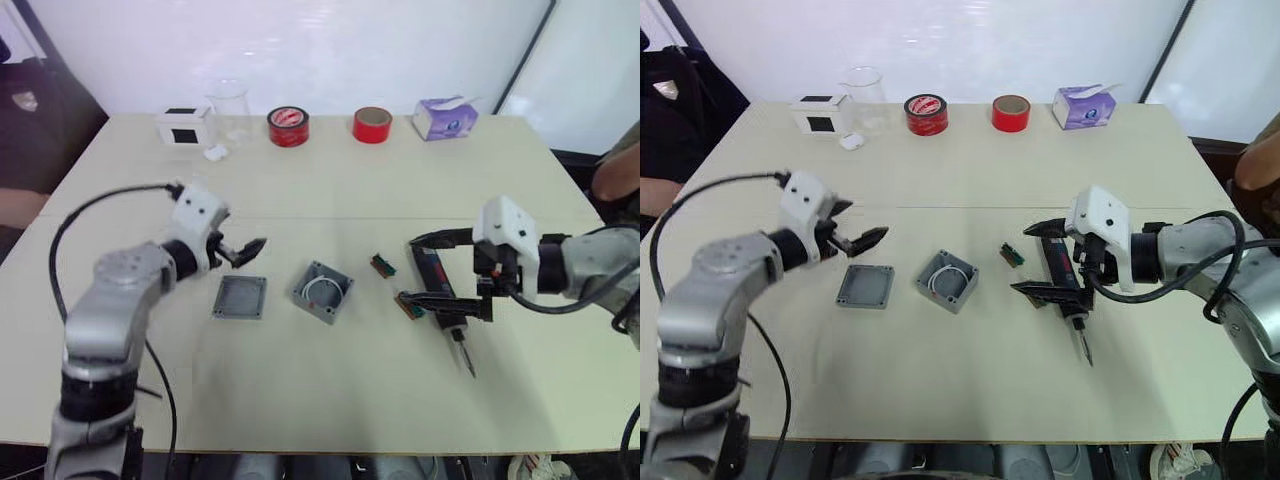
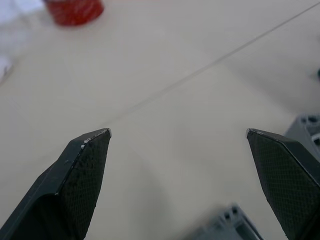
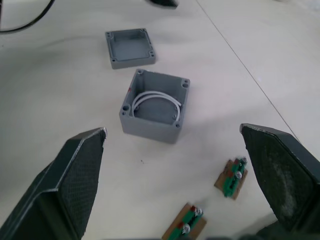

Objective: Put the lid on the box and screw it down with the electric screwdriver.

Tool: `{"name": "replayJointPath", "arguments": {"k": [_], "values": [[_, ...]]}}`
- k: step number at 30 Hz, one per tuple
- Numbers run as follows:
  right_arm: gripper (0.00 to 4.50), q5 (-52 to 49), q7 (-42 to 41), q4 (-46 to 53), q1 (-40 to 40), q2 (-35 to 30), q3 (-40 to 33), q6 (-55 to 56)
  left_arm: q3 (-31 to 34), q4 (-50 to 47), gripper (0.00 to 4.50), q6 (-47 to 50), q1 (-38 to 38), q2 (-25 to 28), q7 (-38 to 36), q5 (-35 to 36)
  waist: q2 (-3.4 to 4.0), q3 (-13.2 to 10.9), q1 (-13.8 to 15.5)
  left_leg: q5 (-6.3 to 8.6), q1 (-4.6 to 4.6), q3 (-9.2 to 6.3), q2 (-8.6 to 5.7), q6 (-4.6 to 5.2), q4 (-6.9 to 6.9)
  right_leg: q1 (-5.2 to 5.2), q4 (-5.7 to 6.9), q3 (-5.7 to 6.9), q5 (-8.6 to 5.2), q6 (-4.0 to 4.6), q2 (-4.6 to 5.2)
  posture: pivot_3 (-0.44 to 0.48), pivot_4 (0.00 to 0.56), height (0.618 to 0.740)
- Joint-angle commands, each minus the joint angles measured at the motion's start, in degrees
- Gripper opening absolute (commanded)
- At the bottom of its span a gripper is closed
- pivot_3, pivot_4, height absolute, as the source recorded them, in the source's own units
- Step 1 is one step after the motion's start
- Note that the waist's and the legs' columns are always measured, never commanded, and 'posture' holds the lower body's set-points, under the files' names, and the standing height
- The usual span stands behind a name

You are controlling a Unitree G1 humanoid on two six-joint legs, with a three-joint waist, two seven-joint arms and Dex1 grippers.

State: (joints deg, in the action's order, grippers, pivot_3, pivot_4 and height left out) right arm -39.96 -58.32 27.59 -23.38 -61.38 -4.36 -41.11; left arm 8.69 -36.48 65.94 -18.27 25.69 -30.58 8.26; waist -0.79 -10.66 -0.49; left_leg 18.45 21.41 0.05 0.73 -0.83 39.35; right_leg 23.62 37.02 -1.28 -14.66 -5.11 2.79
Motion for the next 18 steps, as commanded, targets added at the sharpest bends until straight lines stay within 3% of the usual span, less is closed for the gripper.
{"name": "replayJointPath", "arguments": {"k": [1,9,16,18], "values": [[4.5,1.5,-2.0,-1.9,-3.3,0.9,1.4,1.9,-0.1,-8.0,4.44,5.6,6.0,-2.6,6.7,-1.3,-0.02,0.0,0.0,0.0,0.0,-0.02,0.0,0.0,0.0,0.0,-0.03,0.02,0.0,0.0,-0.01,0.0,0.15,0.739],[4.5,3.5,-3.9,-4.2,-6.2,1.9,2.9,2.4,1.9,-6.8,4.44,5.6,11.5,-5.0,14.1,-2.7,-0.01,0.0,0.0,-0.03,-0.02,-0.1,-0.01,-0.05,0.0,-0.01,0.02,0.06,0.01,0.04,0.0,0.0,0.15,0.739],[4.5,2.6,-4.0,-4.2,-6.8,2.1,1.8,0.8,4.7,-1.6,4.44,2.8,15.0,-5.1,12.1,0.5,0.0,0.0,-0.1,-0.03,-0.02,-0.11,0.0,-0.05,-0.01,0.0,0.01,0.06,0.01,0.06,0.02,0.0,0.15,0.739],[4.5,2.6,-4.0,-4.0,-6.6,1.9,1.6,0.7,5.1,-0.5,3.95,3.5,15.0,-6.2,11.9,1.9,0.0,0.0,-0.1,-0.03,-0.02,-0.1,0.0,-0.05,-0.01,-0.01,0.01,0.06,0.02,0.07,0.03,0.0,0.15,0.739]]}}
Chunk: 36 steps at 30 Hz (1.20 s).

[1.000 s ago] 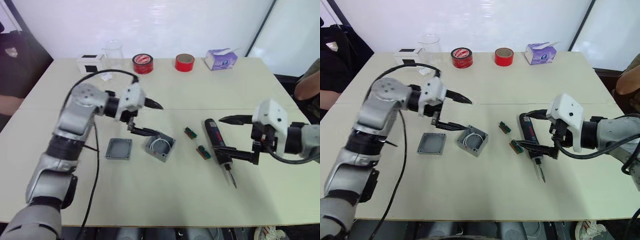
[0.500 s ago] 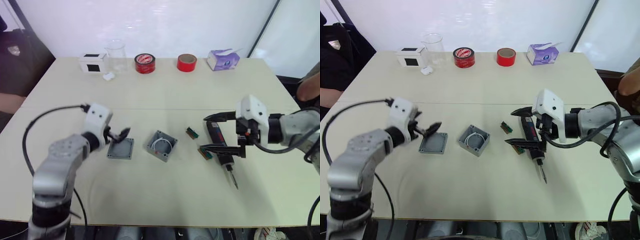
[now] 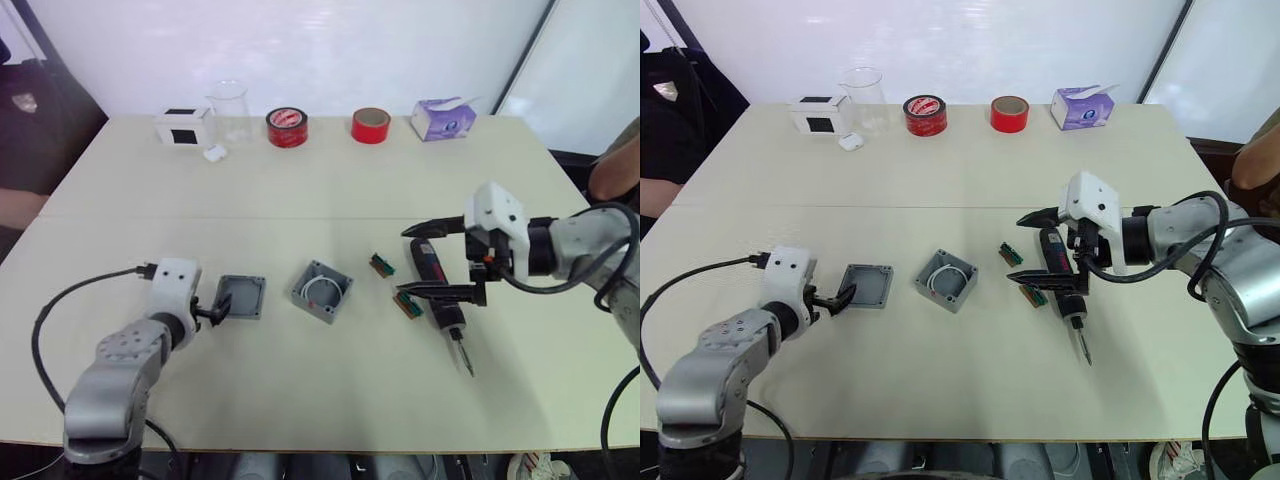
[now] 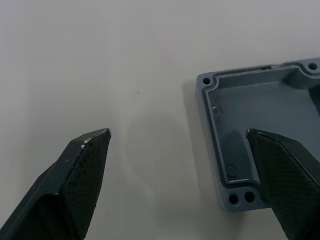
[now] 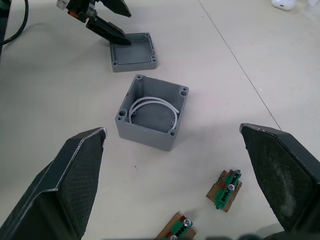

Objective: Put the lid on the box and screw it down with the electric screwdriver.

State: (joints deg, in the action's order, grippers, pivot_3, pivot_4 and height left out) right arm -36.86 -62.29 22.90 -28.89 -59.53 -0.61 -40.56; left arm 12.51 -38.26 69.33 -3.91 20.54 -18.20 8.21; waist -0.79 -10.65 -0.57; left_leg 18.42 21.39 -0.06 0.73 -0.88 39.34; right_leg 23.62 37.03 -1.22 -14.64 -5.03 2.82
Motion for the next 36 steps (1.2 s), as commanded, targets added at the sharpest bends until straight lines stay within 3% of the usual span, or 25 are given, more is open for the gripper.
{"name": "replayJointPath", "arguments": {"k": [1,5,10,11,20,27,30,36], "values": [[4.5,-0.5,-0.1,0.9,-0.9,-0.1,-2.4,0.0,1.8,1.8,3.78,0.9,0.5,-1.7,-0.4,2.6,0.02,0.0,0.0,0.0,0.0,0.0,-0.01,0.0,0.0,0.0,-0.01,0.0,0.0,0.0,0.01,0.0,0.15,0.739],[4.5,-0.9,-0.1,1.3,-0.2,-0.6,-3.4,-0.7,5.7,1.1,2.0,5.5,-2.7,-3.0,0.0,5.5,0.02,0.0,0.0,0.0,0.0,0.0,-0.02,0.0,0.0,-0.02,-0.02,0.01,0.0,0.0,0.02,0.0,0.15,0.739],[4.5,-4.0,2.4,1.9,0.7,0.8,-5.5,-4.3,8.8,3.6,0.19,7.9,-9.9,0.0,-1.5,8.4,0.01,0.0,0.0,0.0,0.01,-0.02,0.02,0.0,-0.01,0.02,0.02,0.04,0.0,0.0,-0.07,0.0,0.15,0.739],[4.5,-5.8,3.8,2.2,0.8,1.8,-6.5,-6.2,9.3,4.7,0.09,7.9,-11.8,-0.1,-1.5,9.0,0.01,0.0,0.1,0.0,0.01,-0.02,0.02,0.0,-0.01,0.02,0.01,0.04,0.0,0.0,-0.07,0.0,0.15,0.739],[4.5,-22.0,20.3,7.0,4.1,11.4,-13.7,-20.3,7.3,10.7,0.09,-5.3,-27.7,-3.5,-7.0,17.7,-0.1,0.0,0.3,-0.03,0.11,-0.02,-0.1,-0.06,-0.01,0.0,-0.08,0.08,0.02,0.0,0.1,0.0,0.15,0.739],[4.5,-23.4,24.5,9.5,5.3,12.1,-13.7,-20.7,1.6,11.5,0.09,-1.9,-23.1,3.4,-3.0,14.1,-0.07,0.0,-0.4,-0.03,0.05,0.01,-0.03,-0.05,-0.12,0.09,-0.04,-0.02,0.01,0.0,-0.08,0.0,0.15,0.739],[4.5,-23.4,24.6,9.5,5.6,11.2,-13.9,-20.2,3.1,6.9,0.76,1.3,-17.2,5.2,-1.8,15.0,-0.08,0.0,-0.2,-0.03,0.06,0.0,0.0,-0.05,-0.13,0.12,-0.03,-0.03,0.01,0.0,-0.12,0.0,0.15,0.739],[4.5,-23.0,23.3,8.7,5.0,9.2,-14.1,-19.3,6.4,0.3,3.17,7.0,-7.9,8.0,-0.3,15.6,-0.1,0.0,0.2,-0.03,0.1,-0.02,-0.04,-0.06,-0.11,0.09,-0.06,0.01,0.01,-0.01,0.01,0.0,0.15,0.739]]}}
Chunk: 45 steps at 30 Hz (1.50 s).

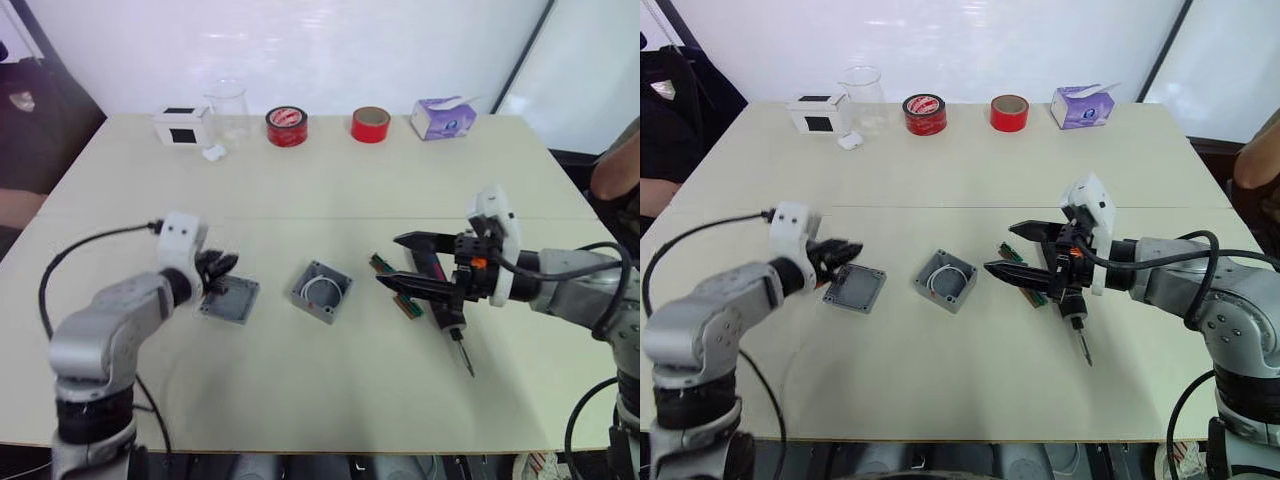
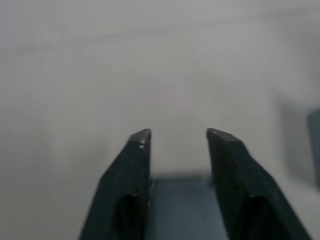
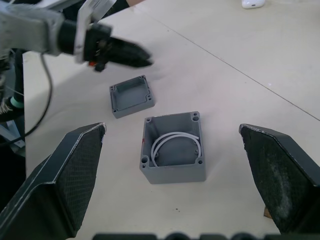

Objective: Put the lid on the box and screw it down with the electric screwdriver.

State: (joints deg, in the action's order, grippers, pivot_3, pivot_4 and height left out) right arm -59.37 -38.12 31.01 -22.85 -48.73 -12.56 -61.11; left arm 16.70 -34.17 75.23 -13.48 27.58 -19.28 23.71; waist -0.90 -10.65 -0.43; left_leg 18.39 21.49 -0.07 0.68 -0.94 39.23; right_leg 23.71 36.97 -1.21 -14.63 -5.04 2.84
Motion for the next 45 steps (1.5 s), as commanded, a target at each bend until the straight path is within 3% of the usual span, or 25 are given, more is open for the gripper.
{"name": "replayJointPath", "arguments": {"k": [1,4,15,26,27,31,34,37,45], "values": [[4.5,-0.7,-1.1,0.5,-1.3,-1.9,-2.3,1.3,2.1,-4.0,3.48,1.1,2.5,0.9,1.2,-0.1,0.0,0.0,0.0,0.0,-0.01,0.0,0.0,0.0,0.0,-0.01,0.0,0.01,0.0,0.0,0.0,0.0,0.15,0.739],[4.5,-2.3,-2.5,1.0,-2.4,-3.3,-2.3,1.1,0.2,-2.2,4.47,-1.0,4.6,0.5,2.8,-1.7,0.0,0.0,-0.1,0.0,-0.04,0.0,-0.02,0.0,0.0,-0.04,0.0,0.02,0.0,0.01,0.0,0.0,0.15,0.739],[4.5,-1.0,-3.2,1.4,-2.7,-5.2,-1.6,2.4,-5.5,8.6,4.47,-9.8,5.2,2.7,1.0,-3.6,0.02,0.0,-0.1,0.0,-0.05,-0.01,0.0,0.0,0.0,-0.04,-0.02,0.02,-0.01,0.02,-0.01,0.0,0.15,0.739],[4.5,-0.3,-3.0,1.3,-3.0,-6.0,-1.4,2.8,-5.2,10.5,0.25,-11.8,7.2,3.4,0.7,-3.6,0.07,0.0,-0.3,0.0,-0.08,-0.01,0.04,0.0,-0.01,-0.04,-0.01,-0.03,-0.01,0.03,0.07,0.0,0.15,0.739],[4.5,-0.6,-2.8,1.3,-3.0,-5.9,-1.5,2.6,-5.1,10.5,0.03,-11.9,7.0,3.5,0.7,-3.5,0.07,0.0,-0.3,0.0,-0.08,-0.01,0.04,0.0,-0.02,-0.04,-0.01,-0.03,-0.01,0.03,0.07,0.0,0.15,0.739],[4.5,-1.6,-2.6,1.8,-2.5,-5.8,-1.7,2.3,-4.3,9.4,0.03,-14.1,3.1,1.3,-0.5,-0.8,0.07,0.0,-0.2,0.0,-0.09,-0.03,0.08,0.0,-0.02,-0.04,0.0,-0.02,-0.02,0.06,0.03,0.0,0.15,0.739],[4.5,-2.1,-1.6,2.6,-1.4,-4.3,-1.3,2.7,-3.3,7.2,0.03,-20.9,-0.2,-1.0,-4.9,3.1,0.02,0.0,0.1,0.0,-0.02,-0.04,0.06,0.0,-0.02,-0.03,-0.03,0.01,-0.02,0.05,-0.02,0.0,0.15,0.739],[4.5,-5.2,2.5,2.1,-1.6,-0.6,-0.5,1.1,-1.8,5.7,0.03,-24.9,-4.6,-4.7,-5.7,6.8,-0.03,0.0,0.2,0.0,0.07,-0.03,0.04,-0.01,-0.01,-0.03,-0.15,0.03,0.0,0.04,0.05,0.0,0.15,0.739],[4.5,-17.7,21.5,-6.1,-9.4,12.0,2.2,-4.4,-8.2,11.8,0.03,-34.1,-16.4,-10.0,-5.3,4.9,-0.01,0.0,-0.2,0.0,0.07,0.0,0.02,0.0,-0.02,-0.01,-0.16,0.0,0.01,0.02,0.0,0.0,0.15,0.739]]}}
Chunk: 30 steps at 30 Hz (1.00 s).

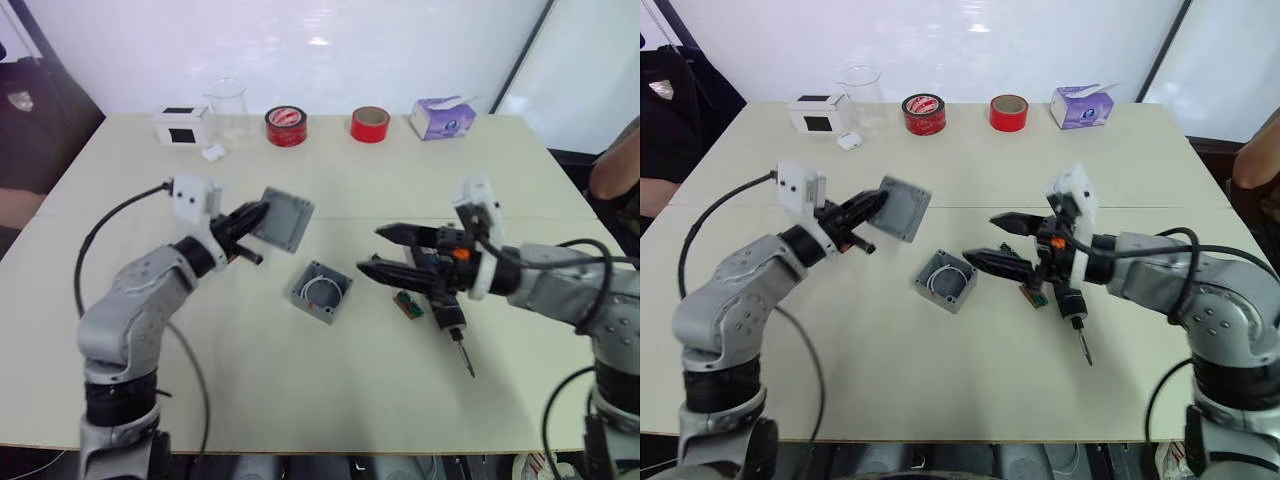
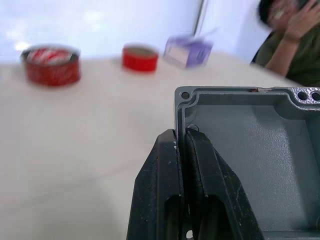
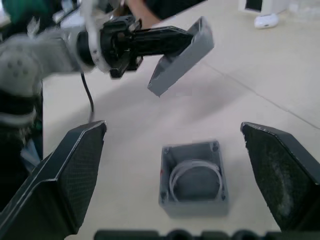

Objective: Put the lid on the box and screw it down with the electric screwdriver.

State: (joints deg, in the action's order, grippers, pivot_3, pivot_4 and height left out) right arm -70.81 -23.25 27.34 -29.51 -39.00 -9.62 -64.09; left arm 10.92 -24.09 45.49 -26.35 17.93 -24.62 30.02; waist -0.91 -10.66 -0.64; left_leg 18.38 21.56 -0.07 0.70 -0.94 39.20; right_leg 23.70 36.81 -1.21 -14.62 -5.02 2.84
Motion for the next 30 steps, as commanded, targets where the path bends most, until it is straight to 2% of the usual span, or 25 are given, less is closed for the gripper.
{"name": "replayJointPath", "arguments": {"k": [1,5,9,12,23,24,25,29,30], "values": [[4.5,-8.4,8.6,-3.5,-3.4,3.2,-1.0,-1.5,-3.8,2.8,0.03,-6.1,-4.4,-0.3,-0.2,-2.8,0.0,0.0,0.1,0.0,0.0,-0.02,0.0,0.0,0.0,0.0,0.04,0.0,0.0,0.0,-0.02,0.0,0.15,0.739],[4.5,-17.9,19.5,-7.5,-4.9,5.9,-1.2,-0.5,-6.4,4.6,0.03,-10.2,-5.7,-1.5,-0.8,-4.1,0.01,0.0,0.0,0.0,0.04,0.02,-0.01,0.01,-0.01,0.03,0.0,0.03,-0.01,0.0,-0.04,0.0,0.15,0.739],[4.5,-23.5,26.0,-9.3,-4.9,6.4,-0.8,1.2,-7.6,4.7,0.03,-11.8,-5.2,-2.1,-0.6,-4.5,0.01,0.0,0.0,0.0,0.42,0.05,-0.01,0.0,0.0,0.4,0.0,0.01,0.0,-0.01,-0.02,0.0,0.15,0.739],[4.5,-25.9,28.7,-9.3,-4.4,6.6,0.2,2.3,-8.2,4.5,0.03,-12.5,-5.0,-2.8,-0.1,-4.6,0.01,0.0,0.0,-0.02,0.83,0.05,0.0,-0.01,0.08,0.89,0.17,0.01,0.0,-0.01,-0.03,0.0,0.15,0.739],[4.5,-30.6,34.8,-8.4,-3.8,9.5,3.4,8.1,-10.1,4.4,0.03,-13.2,-4.5,-3.6,0.1,-5.1,0.01,0.0,-0.1,-0.02,0.82,0.04,0.02,-0.01,0.08,0.89,0.19,0.02,0.01,-0.02,-0.07,0.0,0.15,0.739],[3.98,-30.6,35.0,-8.2,-3.7,9.4,3.5,8.4,-10.2,4.3,0.0,-13.2,-4.4,-3.6,0.2,-5.2,0.01,0.0,-0.1,-0.02,0.82,0.04,0.02,-0.01,0.08,0.89,0.18,0.02,0.01,-0.02,-0.07,0.0,0.15,0.739],[3.82,-30.8,35.1,-8.1,-3.6,9.3,3.6,8.7,-10.2,4.2,0.0,-13.1,-4.3,-3.7,0.2,-5.2,0.01,0.0,-0.1,-0.02,0.82,0.04,0.02,-0.01,0.08,0.89,0.18,0.02,0.01,-0.02,-0.07,0.0,0.15,0.739],[2.51,-30.8,34.8,-7.3,-3.2,8.9,4.3,9.1,-10.4,4.0,0.0,-13.0,-4.0,-3.9,0.3,-5.4,0.02,0.0,0.0,-0.02,0.82,0.04,0.02,-0.01,0.08,0.89,0.18,0.02,0.01,-0.02,-0.07,0.0,0.15,0.739],[2.02,-30.9,34.6,-7.0,-3.1,8.9,4.4,9.2,-10.5,4.0,0.0,-12.9,-4.0,-4.1,0.5,-5.6,0.02,0.0,0.0,-0.02,0.82,0.04,0.03,-0.01,0.08,0.89,0.18,0.02,0.01,-0.02,-0.07,0.0,0.15,0.739]]}}
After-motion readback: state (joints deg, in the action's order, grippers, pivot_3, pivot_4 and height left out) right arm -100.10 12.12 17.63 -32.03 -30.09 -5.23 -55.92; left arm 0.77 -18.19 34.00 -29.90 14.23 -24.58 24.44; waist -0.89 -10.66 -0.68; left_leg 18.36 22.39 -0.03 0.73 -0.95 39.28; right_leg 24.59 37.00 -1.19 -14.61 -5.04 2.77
